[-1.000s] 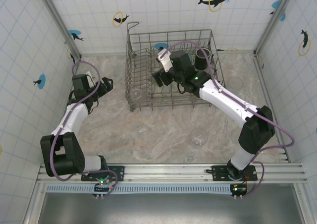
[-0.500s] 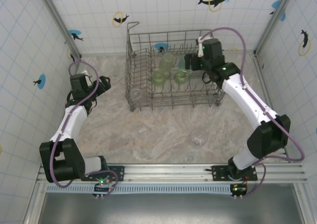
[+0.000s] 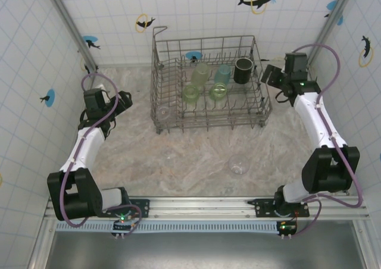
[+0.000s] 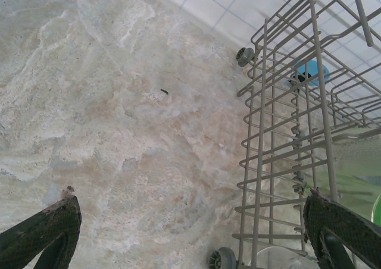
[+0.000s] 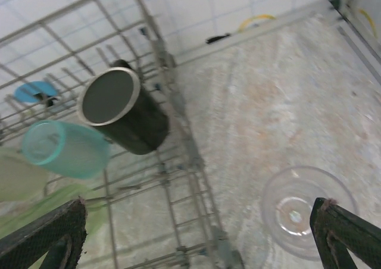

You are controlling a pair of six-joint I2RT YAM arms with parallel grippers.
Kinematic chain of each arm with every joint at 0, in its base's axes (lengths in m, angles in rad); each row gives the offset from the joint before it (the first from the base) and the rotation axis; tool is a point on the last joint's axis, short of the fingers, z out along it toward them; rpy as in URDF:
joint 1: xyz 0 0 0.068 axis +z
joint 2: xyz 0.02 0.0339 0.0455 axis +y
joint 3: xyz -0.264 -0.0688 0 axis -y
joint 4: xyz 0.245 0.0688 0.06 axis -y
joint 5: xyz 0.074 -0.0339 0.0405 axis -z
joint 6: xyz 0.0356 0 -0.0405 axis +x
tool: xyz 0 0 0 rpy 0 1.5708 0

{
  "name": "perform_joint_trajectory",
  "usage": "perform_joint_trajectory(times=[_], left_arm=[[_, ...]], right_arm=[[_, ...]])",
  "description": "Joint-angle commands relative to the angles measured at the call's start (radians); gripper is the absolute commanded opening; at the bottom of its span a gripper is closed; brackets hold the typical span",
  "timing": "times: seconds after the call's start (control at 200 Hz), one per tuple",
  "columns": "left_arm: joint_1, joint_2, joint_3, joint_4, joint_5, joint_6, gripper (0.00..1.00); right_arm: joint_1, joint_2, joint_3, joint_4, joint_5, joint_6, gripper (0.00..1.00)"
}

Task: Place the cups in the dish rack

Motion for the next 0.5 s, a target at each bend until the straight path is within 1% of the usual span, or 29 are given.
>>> perform_joint_trajectory(times=[0.0,0.245,0.36,0.495], left_arm=[[0.007,-0.022,0.000,-0.015,-0.013,0.010,0.98],[0.007,-0.021,-0.001,-0.015,-0.019,0.011,0.98],[0.007,-0.025,-0.001,-0.015,-0.021,0.011,0.97],[0.008,-0.030,-0.001,-0.015,-0.021,0.011,0.98]], right_arm=[[-0.054,-0.024,-0.048,-0.002,-0.029,0.048,1.00],[-0.162,0.012,-0.133,0.026,-0.066,0.093,0.93],[-0.191,0.028,-0.171,0.042,-0.069,0.105,0.89],[-0.212,0.053,-0.210,0.061,-0.087,0.113,0.81]])
